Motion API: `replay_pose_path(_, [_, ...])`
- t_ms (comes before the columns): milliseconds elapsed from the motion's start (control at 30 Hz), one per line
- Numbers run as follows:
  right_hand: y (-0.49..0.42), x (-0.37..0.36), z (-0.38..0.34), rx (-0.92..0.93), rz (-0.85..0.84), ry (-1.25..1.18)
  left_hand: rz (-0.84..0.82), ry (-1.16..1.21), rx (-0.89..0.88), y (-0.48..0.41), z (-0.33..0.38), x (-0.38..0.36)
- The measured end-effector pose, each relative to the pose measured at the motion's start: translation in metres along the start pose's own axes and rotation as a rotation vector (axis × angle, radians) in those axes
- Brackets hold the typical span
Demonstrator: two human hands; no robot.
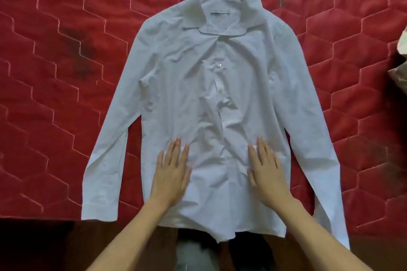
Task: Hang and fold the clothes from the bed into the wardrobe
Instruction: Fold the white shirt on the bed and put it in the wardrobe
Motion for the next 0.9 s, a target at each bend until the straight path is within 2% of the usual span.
replay_pose_path(100, [0.060, -0.017, 0.018, -0.112, 0.044, -0.115, 0.009, 0.025, 0.213, 0.065, -0.015, -0.018])
replay_pose_path(200, [0.103, -0.022, 0.055, -0.433, 0.135, -0.375, 0.058, 0.223, 0.579, 0.115, -0.031, -0.027])
replay_pose_path(267, [0.115, -0.033, 0.076, -0.575, 0.133, -0.566, 0.123, 0.354, 0.745, 0.137, -0.033, -0.024])
replay_pose_path(333, [0.116, -0.044, 0.082, -0.589, 0.066, -0.665, 0.161, 0.474, 0.875, 0.153, -0.036, -0.021])
replay_pose_path(400, [0.115, -0.048, 0.078, -0.535, -0.001, -0.666, 0.142, 0.604, 1.002, 0.166, -0.044, -0.026])
replay_pose_path(500, [0.123, -0.047, 0.079, -0.507, -0.009, -0.681, 0.131, 0.654, 0.989, 0.178, -0.053, -0.029])
replay_pose_path(633, [0.145, -0.056, 0.106, -0.575, -0.072, -0.706, 0.130, 0.604, 0.962, 0.188, -0.067, -0.018])
replay_pose_path(900, [0.183, -0.071, 0.132, -0.619, -0.125, -0.705, -0.051, 0.471, 1.025, 0.204, -0.057, -0.028])
Point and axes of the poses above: each hand's wrist, its own y-axis away from the middle knuckle, its own x-axis out of the back of the hand, z = x × y, the point moved 9 cm from there along -y, towards the middle knuckle
